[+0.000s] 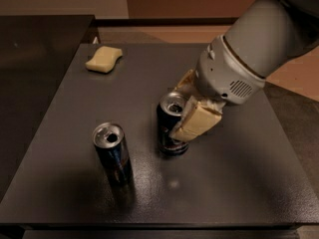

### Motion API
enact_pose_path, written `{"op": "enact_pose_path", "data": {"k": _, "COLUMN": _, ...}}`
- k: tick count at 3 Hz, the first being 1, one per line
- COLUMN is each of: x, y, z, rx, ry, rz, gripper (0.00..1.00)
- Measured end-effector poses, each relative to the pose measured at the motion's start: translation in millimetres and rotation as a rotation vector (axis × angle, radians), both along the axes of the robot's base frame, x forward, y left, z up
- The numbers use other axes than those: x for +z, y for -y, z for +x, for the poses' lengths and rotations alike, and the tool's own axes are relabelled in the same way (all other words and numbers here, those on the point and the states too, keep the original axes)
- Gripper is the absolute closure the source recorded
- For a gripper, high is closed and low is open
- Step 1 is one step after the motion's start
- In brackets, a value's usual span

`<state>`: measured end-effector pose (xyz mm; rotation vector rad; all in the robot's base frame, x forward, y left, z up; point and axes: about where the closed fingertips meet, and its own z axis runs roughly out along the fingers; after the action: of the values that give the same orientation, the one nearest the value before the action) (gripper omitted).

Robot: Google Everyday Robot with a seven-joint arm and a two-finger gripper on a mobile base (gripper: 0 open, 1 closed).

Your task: Move pepsi can near redbull can

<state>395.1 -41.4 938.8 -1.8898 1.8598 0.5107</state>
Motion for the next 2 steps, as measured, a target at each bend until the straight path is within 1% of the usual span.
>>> {"op": "enact_pose_path", "data": {"k": 1, "x": -12, "y": -8, "z": -8, "rx": 0.020, "ry": -0.020, "rz": 0.004, "gripper": 1.00}}
{"op": "enact_pose_path", "data": {"k": 2, "x": -22, "y": -15, "z": -13, "rx": 0.026, "ry": -0.037, "rz": 0.003, "gripper": 0.82}}
